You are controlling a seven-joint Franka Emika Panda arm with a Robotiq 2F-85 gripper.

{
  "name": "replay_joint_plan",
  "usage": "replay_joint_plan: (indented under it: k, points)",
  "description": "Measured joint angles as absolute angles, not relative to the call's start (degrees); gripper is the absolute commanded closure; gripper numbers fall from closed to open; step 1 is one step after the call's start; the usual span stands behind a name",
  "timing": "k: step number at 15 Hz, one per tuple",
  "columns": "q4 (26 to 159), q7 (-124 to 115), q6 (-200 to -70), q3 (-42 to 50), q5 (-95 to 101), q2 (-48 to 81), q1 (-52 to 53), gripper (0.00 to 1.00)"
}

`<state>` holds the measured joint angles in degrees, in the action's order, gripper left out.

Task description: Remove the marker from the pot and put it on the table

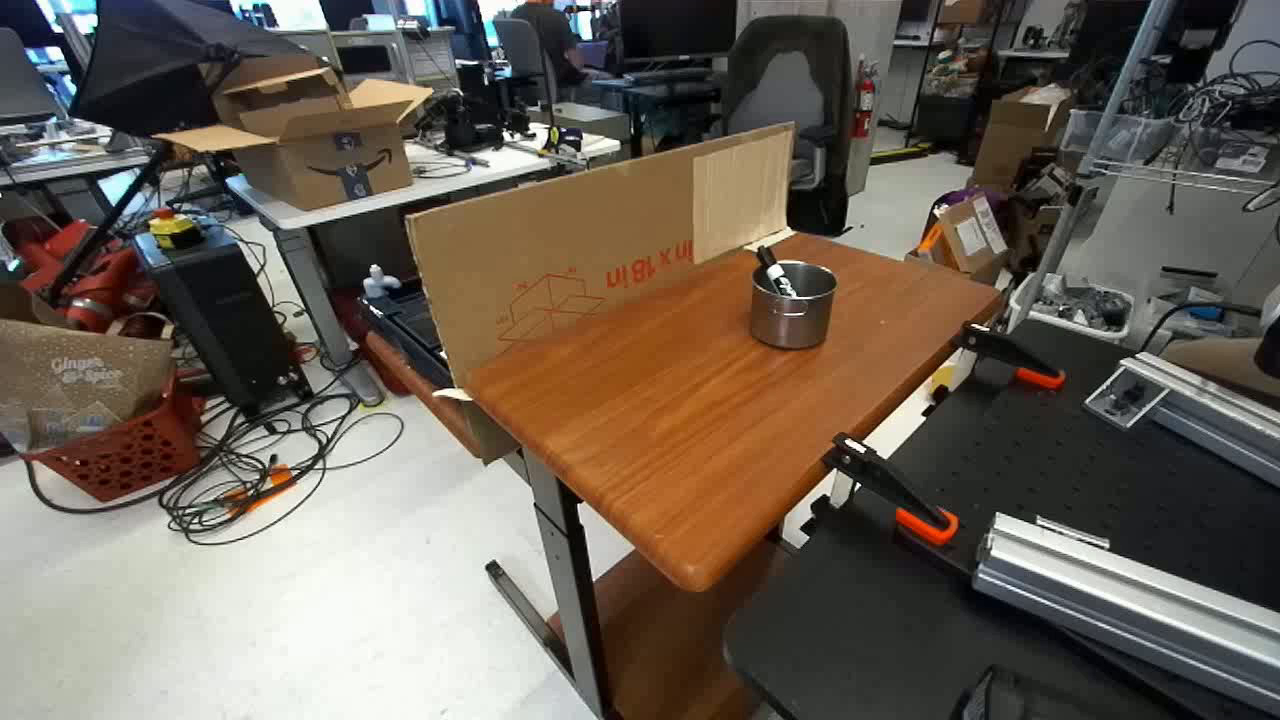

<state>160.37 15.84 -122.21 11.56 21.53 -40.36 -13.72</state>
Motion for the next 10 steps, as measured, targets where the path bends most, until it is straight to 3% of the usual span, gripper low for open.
replay_joint_plan:
  k: [10]
  points:
    - [160.22,15.07,-122.6,11.34,19.9,-40.01,-12.23,0.0]
